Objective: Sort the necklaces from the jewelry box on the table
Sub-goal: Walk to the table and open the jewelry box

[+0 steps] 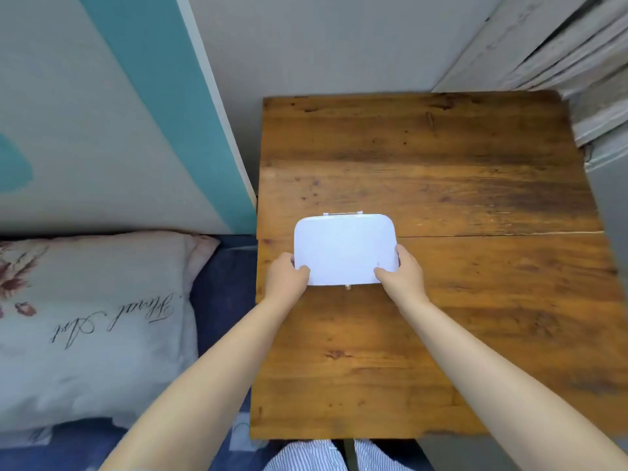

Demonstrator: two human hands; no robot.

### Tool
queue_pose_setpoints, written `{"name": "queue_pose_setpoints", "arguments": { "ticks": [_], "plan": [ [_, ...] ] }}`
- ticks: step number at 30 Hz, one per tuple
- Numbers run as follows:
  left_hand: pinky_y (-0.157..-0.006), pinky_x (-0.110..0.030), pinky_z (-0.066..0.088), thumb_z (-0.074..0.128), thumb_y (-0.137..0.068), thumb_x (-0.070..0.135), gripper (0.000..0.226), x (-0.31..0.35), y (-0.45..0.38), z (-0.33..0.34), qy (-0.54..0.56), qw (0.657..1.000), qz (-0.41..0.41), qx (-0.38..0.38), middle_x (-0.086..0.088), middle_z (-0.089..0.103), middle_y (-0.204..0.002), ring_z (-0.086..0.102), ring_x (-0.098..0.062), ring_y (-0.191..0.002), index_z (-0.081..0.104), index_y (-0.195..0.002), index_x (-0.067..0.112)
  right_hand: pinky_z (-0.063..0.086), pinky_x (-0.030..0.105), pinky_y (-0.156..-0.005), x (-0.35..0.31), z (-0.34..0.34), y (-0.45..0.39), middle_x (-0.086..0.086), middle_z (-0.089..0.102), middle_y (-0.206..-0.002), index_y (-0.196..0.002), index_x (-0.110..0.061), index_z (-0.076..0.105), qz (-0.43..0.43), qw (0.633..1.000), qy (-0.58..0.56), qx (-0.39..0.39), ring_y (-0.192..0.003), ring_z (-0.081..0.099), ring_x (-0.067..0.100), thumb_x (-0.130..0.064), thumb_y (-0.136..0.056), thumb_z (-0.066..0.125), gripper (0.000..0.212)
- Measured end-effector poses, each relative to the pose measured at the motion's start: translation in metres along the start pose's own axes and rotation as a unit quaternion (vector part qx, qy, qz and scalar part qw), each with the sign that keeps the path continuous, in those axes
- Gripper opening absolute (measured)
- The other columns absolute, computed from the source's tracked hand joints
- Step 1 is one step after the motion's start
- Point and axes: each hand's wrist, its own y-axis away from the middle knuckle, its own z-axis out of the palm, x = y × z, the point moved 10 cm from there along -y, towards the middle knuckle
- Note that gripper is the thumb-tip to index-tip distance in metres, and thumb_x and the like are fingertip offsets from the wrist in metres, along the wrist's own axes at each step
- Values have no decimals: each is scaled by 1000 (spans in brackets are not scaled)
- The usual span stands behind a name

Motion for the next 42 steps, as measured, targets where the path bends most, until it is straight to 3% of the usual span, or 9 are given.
{"name": "queue_pose_setpoints", "arguments": {
  "ticks": [4, 7, 13, 18, 24, 27, 30, 36, 42],
  "plan": [
    [-71, -30, 39, 47, -92, 11, 7, -31, 66, 37, 18, 999, -31, 2, -5, 50, -98, 47, -22, -86, 46, -98, 11, 36, 28, -76, 39, -20, 44, 13, 57, -109, -102, -5, 55, -17, 998, 40, -34, -106, 49, 29, 3, -75, 55, 28],
    [-65, -28, 40, 47, -92, 7, 24, -50, 112, 62, 29, 998, -48, 15, -5, 51, -99, 48, -21, -87, 52, -115, 3, 36, 27, -79, 63, -30, 75, 15, 54, -123, -115, -3, 51, -29, 994, 80, -73, -114, 46, 28, 1, -75, 57, 40],
    [-67, -30, 39, 51, -84, -2, 36, -63, 166, 94, -66, 998, -6, 21, -12, 59, -109, 49, -22, -88, 49, -119, 10, 36, 35, -102, 108, -26, 130, 18, 33, -138, -140, -11, 23, -57, 966, 194, -162, -129, 32, 32, -18, -72, 71, 84],
    [-82, -38, 50, 52, -84, -7, 43, -79, 183, 105, -143, 989, -14, 45, -14, 55, -122, 54, -31, -110, 45, -125, 6, 44, 37, -91, 123, -23, 152, 17, 33, -131, -135, -14, 26, -101, 924, 338, -149, -118, 37, 34, -16, -77, 67, 71],
    [-66, -35, 45, 47, -89, -3, 26, -75, 182, 99, -263, 961, 10, 82, -14, 58, -109, 55, -28, -87, 47, -113, 6, 46, 37, -74, 113, -31, 150, 17, 45, -121, -129, -12, 35, -186, 873, 437, -110, -106, 46, 33, -27, -81, 64, 58],
    [-59, -32, 37, 49, -89, 0, 22, -71, 181, 98, -305, 949, 38, 76, -14, 60, -106, 47, -24, -77, 48, -110, 5, 44, 36, -69, 110, -38, 150, 17, 52, -116, -119, -7, 45, -215, 879, 419, -77, -103, 50, 33, -28, -82, 63, 46],
    [-60, -33, 40, 54, -90, 10, 22, -71, 181, 96, -310, 947, 67, 60, -14, 61, -109, 56, -28, -88, 50, -111, 6, 47, 35, -67, 106, -46, 153, 17, 57, -113, -113, -4, 53, -244, 897, 364, -55, -99, 53, 33, -25, -83, 63, 38],
    [-95, -37, 45, 46, -98, 22, 46, -55, 195, 70, -238, 959, 149, 51, -11, 52, -138, 49, -27, -125, 38, -141, 8, 52, 35, -65, 71, -78, 168, 20, 70, -97, -104, 0, 67, -308, 915, 260, 27, -89, 64, 36, -23, -76, 72, 37],
    [-68, -32, 38, 34, -102, 25, 32, -13, 185, 35, -142, 965, 195, 104, -14, 67, -108, 59, -34, -99, 50, -123, 8, 44, 34, -67, 35, -103, 149, 20, 65, -86, -94, -5, 71, -232, 946, 202, 98, -85, 59, 33, -32, -79, 69, 32]
  ]
}}
